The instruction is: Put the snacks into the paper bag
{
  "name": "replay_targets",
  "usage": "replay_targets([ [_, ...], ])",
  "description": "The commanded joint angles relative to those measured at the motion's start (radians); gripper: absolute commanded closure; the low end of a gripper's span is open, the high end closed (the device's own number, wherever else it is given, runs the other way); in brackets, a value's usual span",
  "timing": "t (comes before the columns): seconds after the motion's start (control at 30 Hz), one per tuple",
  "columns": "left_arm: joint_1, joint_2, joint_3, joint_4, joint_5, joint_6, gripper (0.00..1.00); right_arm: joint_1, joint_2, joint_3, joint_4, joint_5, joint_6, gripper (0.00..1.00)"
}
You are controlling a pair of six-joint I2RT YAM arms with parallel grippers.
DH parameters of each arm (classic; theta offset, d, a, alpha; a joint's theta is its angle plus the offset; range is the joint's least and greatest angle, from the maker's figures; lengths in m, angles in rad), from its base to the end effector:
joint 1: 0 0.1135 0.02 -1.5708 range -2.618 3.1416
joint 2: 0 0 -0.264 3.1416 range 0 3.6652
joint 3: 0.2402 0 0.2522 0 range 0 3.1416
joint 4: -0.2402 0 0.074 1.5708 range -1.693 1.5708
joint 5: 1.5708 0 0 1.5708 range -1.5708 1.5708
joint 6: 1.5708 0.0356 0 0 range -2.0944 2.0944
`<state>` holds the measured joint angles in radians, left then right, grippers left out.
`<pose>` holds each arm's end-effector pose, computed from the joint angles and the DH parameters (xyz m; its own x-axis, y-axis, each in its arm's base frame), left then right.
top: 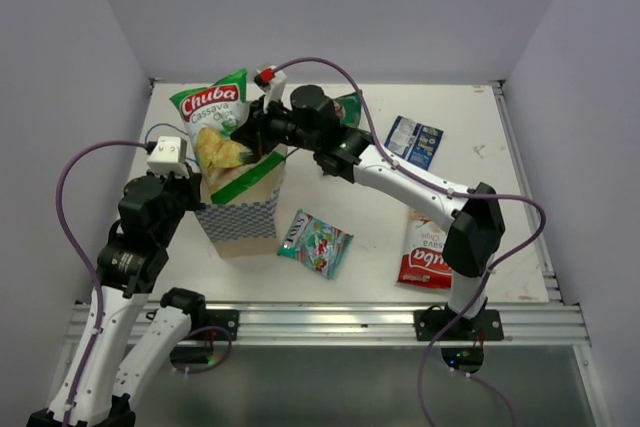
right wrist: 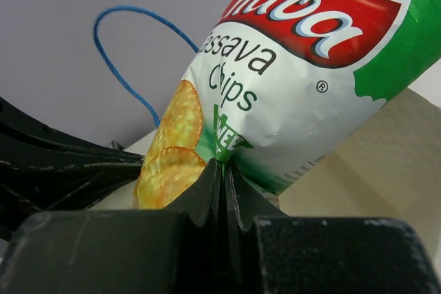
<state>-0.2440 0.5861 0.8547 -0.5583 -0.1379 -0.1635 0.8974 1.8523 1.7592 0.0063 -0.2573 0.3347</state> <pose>0.1225 -0.0255 0.3512 -0.2916 -0.0935 -0.9519 0.0649 0.9910 -0.1172 0.2741 0.3581 0.3947 -0.3513 0.0690 -0.9337 -0.8456 0.4047 0.3481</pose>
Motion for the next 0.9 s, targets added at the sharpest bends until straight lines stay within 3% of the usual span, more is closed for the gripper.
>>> replay_targets([
  [0.0,-0.005,-0.005,0.0,0.047,0.004,0.016,1.0,0.006,-0.025,-0.014,0.092,-0.005,-0.034,1.0],
  [0.23,-0.005,-0.005,0.0,0.046,-0.002,0.019,1.0,0.023,0.019,0.06,-0.078,0.009,-0.103,0.99],
  [0.33,-0.005,-0.003,0.0,0.044,-0.002,0.018,1.0,0.05,0.015,0.107,-0.199,0.039,-0.138,0.93],
  [0.4,-0.005,0.0,0.0,0.046,0.0,0.019,1.0,0.083,0.007,0.132,-0.302,0.078,-0.174,0.61],
  [0.47,-0.006,-0.003,0.0,0.046,0.0,0.019,1.0,0.107,-0.014,0.151,-0.356,0.125,-0.212,0.37],
  [0.5,-0.006,-0.003,0.0,0.046,0.0,0.019,1.0,0.13,-0.027,0.149,-0.386,0.141,-0.223,0.29],
  [0.63,-0.006,-0.002,0.0,0.046,0.001,0.019,1.0,0.164,-0.093,0.163,-0.416,0.193,-0.24,0.2],
  [0.87,-0.006,-0.006,-0.002,0.046,0.003,0.019,1.0,0.202,-0.18,0.259,-0.479,0.314,-0.267,0.15],
])
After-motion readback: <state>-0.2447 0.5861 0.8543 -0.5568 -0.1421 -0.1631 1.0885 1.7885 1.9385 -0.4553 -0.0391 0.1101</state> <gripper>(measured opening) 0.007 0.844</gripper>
